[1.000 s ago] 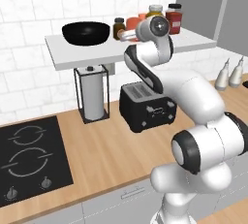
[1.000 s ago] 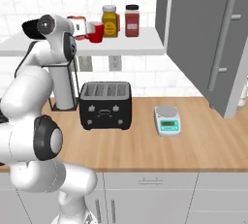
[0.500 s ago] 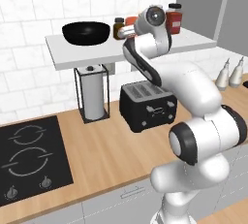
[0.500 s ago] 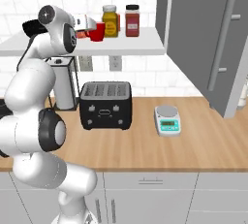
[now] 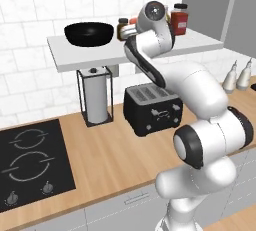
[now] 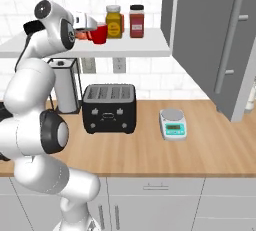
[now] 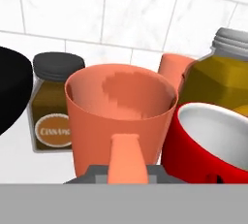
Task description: Gather all objects into one cabinet and sort the glasses and bowls to opposite sides.
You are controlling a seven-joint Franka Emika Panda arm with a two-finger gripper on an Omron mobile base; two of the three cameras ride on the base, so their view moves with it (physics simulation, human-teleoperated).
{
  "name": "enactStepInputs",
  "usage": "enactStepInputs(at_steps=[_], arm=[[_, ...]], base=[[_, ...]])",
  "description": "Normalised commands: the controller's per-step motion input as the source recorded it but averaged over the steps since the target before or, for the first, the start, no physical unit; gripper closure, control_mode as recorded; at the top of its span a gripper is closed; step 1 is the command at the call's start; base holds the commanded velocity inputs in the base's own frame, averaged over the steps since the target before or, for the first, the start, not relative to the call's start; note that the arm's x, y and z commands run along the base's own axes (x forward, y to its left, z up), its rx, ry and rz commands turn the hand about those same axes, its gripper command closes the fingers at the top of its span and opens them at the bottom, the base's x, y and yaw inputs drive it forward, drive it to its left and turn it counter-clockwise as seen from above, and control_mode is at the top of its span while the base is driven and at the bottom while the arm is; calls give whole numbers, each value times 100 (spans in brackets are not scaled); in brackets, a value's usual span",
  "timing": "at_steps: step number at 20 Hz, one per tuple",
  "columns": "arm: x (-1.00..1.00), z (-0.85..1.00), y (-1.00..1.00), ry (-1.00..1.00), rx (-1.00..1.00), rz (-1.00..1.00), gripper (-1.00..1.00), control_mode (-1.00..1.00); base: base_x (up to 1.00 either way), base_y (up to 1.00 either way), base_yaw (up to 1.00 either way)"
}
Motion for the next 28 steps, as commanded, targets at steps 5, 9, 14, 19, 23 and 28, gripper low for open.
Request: enactStepInputs(at_steps=[5, 9, 14, 19, 23, 28], arm=[[0, -10, 23, 0, 0, -7, -100, -100], [-11, 0, 0, 0, 0, -6, -100, -100], [-25, 0, 0, -4, 0, -8, -100, -100], [-73, 0, 0, -13, 0, -6, -100, -100], [-99, 0, 0, -13, 0, -4, -100, -100], [-99, 0, 0, -12, 0, -3, -100, -100]], base=[[0, 0, 0], [0, 0, 0], [0, 0, 0], [0, 0, 0], [0, 0, 0], [0, 0, 0]])
